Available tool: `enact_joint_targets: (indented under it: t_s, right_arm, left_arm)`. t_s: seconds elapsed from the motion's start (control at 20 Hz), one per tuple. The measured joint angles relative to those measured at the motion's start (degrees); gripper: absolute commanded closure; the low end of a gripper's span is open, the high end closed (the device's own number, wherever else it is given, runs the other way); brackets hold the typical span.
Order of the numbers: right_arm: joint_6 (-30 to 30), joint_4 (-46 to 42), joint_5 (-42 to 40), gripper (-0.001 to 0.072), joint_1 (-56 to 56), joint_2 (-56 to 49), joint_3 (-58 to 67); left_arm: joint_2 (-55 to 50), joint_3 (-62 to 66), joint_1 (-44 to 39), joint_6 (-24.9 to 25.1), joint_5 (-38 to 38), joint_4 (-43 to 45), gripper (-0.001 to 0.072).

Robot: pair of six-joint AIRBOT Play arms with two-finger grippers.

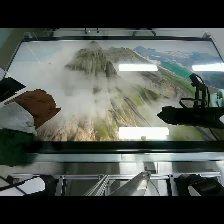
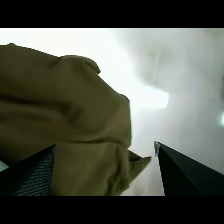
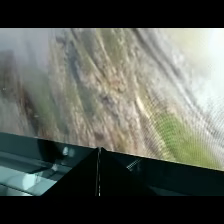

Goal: Fold the shirts.

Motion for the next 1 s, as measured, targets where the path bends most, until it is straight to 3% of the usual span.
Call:
enact_joint_targets:
  t_s: [0.4, 0.45, 0.6, 0.65, 0.85, 1.0]
  right_arm:
    - [-0.2, 0.0, -0.2, 0.0691, 0.0, 0.0, 0.0]
    - [-0.2, 0.0, -0.2, 0.0691, 0.0, 0.0, 0.0]
    - [-0.2, 0.0, -0.2, 0.0691, 0.0, 0.0, 0.0]
    - [-0.2, 0.0, -0.2, 0.0691, 0.0, 0.0, 0.0]
    - [-0.2, 0.0, -0.2, 0.0691, 0.0, 0.0, 0.0]
    - [-0.2, 0.0, -0.2, 0.0691, 0.0, 0.0, 0.0]
  left_arm:
    - [-19.0, 15.0, -8.3, -5.2, -13.5, 18.6, -0.0002]
    - [-20.6, 16.2, -8.9, -5.6, -15.3, 20.4, 0.0052]
    - [-24.6, 19.8, -10.6, -6.1, -19.8, 25.1, 0.0509]
    - [-25.6, 20.9, -11.2, -6.3, -20.7, 25.9, 0.0709]
    - [-27.5, 25.7, -13.6, -6.2, -22.5, 27.7, 0.0687]
    - [-26.6, 31.6, -14.7, -5.8, -21.7, 21.2, 0.0686]
